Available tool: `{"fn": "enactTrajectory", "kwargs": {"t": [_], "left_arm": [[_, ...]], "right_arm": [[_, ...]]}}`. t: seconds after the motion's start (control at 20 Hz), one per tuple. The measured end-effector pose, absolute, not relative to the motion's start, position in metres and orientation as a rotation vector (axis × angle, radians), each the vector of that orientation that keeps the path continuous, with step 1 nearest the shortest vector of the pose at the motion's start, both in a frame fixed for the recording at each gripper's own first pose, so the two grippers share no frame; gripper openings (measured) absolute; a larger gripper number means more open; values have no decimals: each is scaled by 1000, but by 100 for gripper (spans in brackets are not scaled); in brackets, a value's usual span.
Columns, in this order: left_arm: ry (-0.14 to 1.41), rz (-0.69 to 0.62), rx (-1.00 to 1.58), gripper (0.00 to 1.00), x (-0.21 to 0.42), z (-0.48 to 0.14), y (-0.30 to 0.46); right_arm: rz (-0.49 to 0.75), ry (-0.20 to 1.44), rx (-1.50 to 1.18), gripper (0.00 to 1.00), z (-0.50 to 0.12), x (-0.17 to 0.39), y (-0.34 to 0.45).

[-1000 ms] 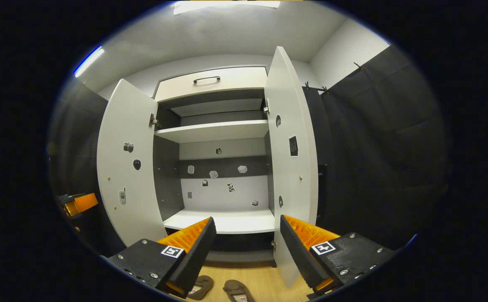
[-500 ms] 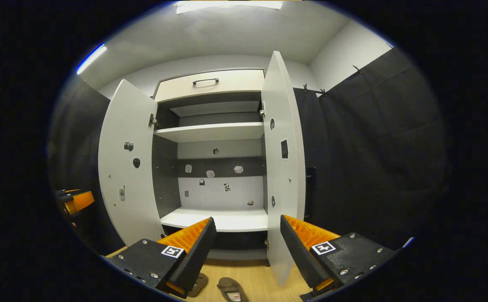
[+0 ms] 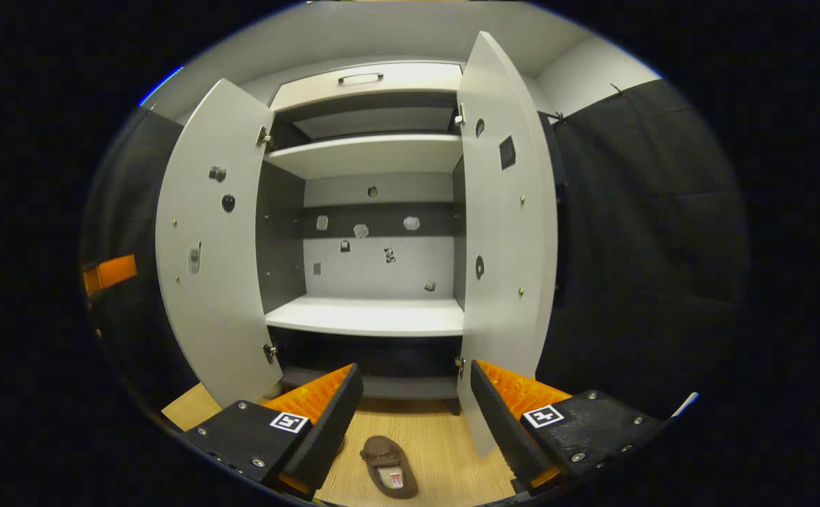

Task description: Grab one shoe with the right hand and put it into the shoe cabinet, grab the other shoe with the left hand and put it into the shoe cabinet; then close the right door with the right hand and the left door with the left hand.

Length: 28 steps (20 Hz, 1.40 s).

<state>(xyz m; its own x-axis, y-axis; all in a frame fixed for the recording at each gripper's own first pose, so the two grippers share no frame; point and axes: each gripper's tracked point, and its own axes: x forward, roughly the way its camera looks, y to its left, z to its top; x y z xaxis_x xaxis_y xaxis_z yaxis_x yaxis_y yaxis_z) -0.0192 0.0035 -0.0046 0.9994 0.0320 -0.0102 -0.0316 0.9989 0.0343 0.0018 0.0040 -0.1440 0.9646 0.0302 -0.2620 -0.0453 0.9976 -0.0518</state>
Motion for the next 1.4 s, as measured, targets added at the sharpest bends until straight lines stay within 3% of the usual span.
{"fn": "enactTrajectory", "kwargs": {"t": [0.3, 0.7, 0.75, 0.9, 0.95, 1.0, 1.05, 1.15, 1.25, 1.4], "left_arm": [[37, 74, 55, 99, -21, -15, 22], [90, 142, 81, 94, -33, -37, 51], [95, 148, 81, 96, -34, -40, 54], [114, 166, 89, 96, -38, -48, 63], [119, 171, 93, 96, -40, -50, 65], [124, 175, 95, 96, -40, -51, 68], [128, 179, 98, 96, -41, -54, 70], [133, 186, 102, 96, -42, -57, 74], [136, 186, 97, 96, -41, -59, 75], [137, 177, 89, 96, -37, -61, 73]], "right_arm": [[57, 531, -64, 90, -308, 11, 2], [34, 818, -58, 71, -463, 5, -2], [25, 839, -62, 67, -474, 5, -5], [-5, 900, -20, 59, -501, 9, -11], [-13, 919, 10, 46, -509, 9, -12], [-17, 934, 42, 47, -514, 10, -11], [-24, 940, 76, 41, -516, 11, -9], [-50, 932, 91, 19, -512, 16, -12], [-74, 922, 88, 6, -498, 16, -11], [-90, 870, 100, 4, -456, 32, -3]]}}
